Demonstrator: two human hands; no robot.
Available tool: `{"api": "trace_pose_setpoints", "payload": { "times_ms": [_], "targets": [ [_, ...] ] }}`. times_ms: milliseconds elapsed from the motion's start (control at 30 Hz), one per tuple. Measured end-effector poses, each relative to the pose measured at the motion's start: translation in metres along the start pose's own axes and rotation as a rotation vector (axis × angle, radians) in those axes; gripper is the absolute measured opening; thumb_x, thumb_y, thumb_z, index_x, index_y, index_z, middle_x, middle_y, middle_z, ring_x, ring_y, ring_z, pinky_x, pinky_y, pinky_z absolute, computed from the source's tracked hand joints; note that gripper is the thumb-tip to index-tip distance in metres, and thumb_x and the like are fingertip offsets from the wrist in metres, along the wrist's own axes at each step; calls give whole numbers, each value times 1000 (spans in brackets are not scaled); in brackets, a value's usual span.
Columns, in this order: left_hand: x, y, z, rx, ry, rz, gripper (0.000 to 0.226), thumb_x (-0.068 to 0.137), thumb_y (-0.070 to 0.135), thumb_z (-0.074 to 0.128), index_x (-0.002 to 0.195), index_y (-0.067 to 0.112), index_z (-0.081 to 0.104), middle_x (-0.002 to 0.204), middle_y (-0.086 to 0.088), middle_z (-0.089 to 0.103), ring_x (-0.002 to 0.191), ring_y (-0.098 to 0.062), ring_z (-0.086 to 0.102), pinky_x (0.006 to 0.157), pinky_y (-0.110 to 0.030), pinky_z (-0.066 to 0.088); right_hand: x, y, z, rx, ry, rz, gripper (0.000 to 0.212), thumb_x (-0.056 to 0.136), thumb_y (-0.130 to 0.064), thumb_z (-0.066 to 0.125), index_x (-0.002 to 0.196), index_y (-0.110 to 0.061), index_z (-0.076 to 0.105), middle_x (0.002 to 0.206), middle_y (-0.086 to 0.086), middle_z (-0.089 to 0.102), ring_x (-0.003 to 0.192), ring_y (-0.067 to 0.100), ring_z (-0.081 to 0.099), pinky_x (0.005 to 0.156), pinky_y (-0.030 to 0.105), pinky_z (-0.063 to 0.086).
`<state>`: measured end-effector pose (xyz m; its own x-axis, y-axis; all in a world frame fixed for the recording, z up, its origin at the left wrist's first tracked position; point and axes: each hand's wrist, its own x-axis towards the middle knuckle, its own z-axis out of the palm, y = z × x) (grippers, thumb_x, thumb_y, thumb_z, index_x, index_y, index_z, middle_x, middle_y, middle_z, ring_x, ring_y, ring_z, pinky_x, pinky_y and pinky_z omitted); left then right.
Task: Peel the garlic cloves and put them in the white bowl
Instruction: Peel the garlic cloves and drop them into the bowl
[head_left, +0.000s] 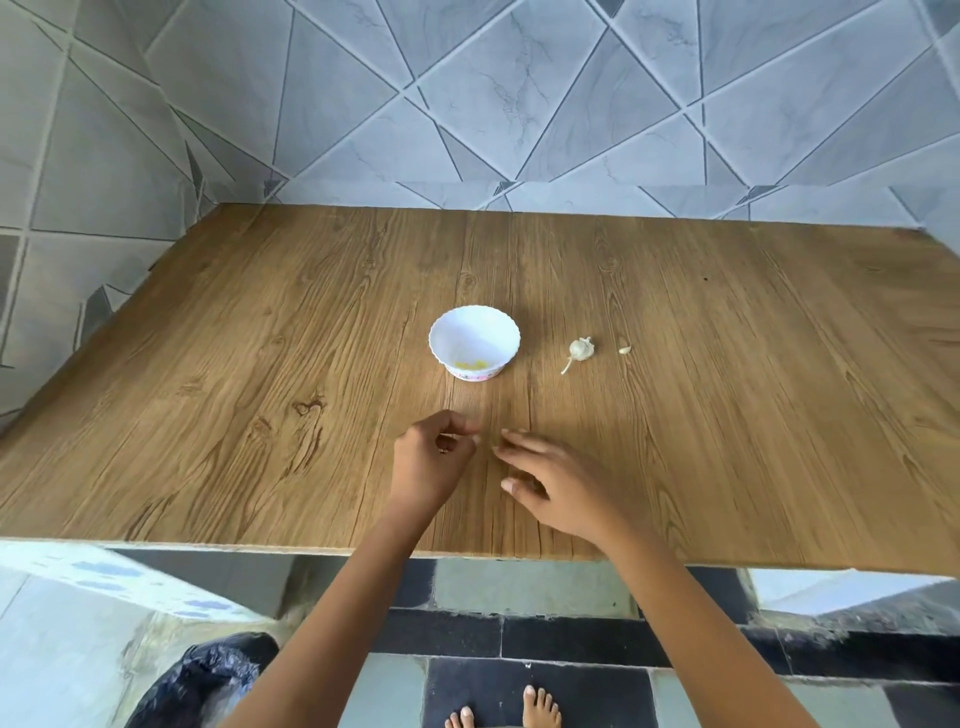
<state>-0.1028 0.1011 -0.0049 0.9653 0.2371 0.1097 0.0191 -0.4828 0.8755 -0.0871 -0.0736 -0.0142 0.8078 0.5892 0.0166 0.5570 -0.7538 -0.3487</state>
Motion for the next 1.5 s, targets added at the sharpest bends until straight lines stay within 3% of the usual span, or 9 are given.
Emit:
{"api": "trace_pose_setpoints", "payload": {
  "times_ms": [233,367,500,700,867,933,1100,1233,1500],
  "targets": [
    [5,-3,-4,-87,-2,-80,11,85,5,65,89,12,72,88,9,70,71,-1,58,70,-15,46,-29,12,-11,80,-9,-25,33,96,-20,52,128,-21,57,144,-8,42,122,9,52,104,30,42],
    [6,-2,-1,-99,-11,-87,11,84,5,65,88,13,72,83,14,67,65,6,55,65,-12,44,-23,12,1,54,155,-68,21,84,0,64,102,-9,72,114,4,67,86,14,68,74,30,58],
    [4,0,3,-167,-51,-157,10,86,6,64,88,13,71,74,12,64,60,3,52,64,-18,45,-16,10,9,20,248,-61,23,72,8,73,87,-9,73,85,0,66,62,10,62,50,23,54],
    [-5,21,14,-928,-66,-577,15,96,12,50,97,5,63,83,-6,62,76,-15,59,72,-25,50,0,-9,-2,371,435,-7,18,80,5,68,94,-5,73,84,0,66,61,-6,56,57,3,42],
    [5,34,16,-1292,-57,-860,34,100,19,34,77,6,56,56,-7,60,46,-14,59,48,-24,50,23,-38,-6,463,487,-20,28,77,2,69,100,-14,69,86,-2,71,77,7,66,70,27,56],
    [6,36,16,-1349,-62,-891,39,101,19,30,70,8,52,47,-5,55,41,-13,56,45,-20,48,28,-41,-3,400,485,-3,34,77,0,68,104,-20,64,83,-2,71,75,15,68,65,33,57],
    [12,28,20,-1438,-86,-917,47,101,20,24,83,-1,63,74,-14,66,79,-22,59,86,-29,46,33,-45,-4,195,473,-37,16,78,-14,61,87,-15,74,88,2,73,75,23,69,61,36,57],
    [14,18,25,-1481,-42,-934,50,98,21,30,80,-2,70,90,-13,59,82,-19,55,106,-26,35,32,-45,-6,219,445,-117,34,74,9,55,96,-9,73,99,3,71,85,24,68,72,34,56],
    [7,33,22,-1415,-90,-915,43,98,18,28,79,2,64,74,-9,59,70,-20,58,69,-29,49,34,-47,-1,362,545,-25,20,78,-8,57,90,-15,71,82,1,72,71,19,68,61,36,55]
  ]
}}
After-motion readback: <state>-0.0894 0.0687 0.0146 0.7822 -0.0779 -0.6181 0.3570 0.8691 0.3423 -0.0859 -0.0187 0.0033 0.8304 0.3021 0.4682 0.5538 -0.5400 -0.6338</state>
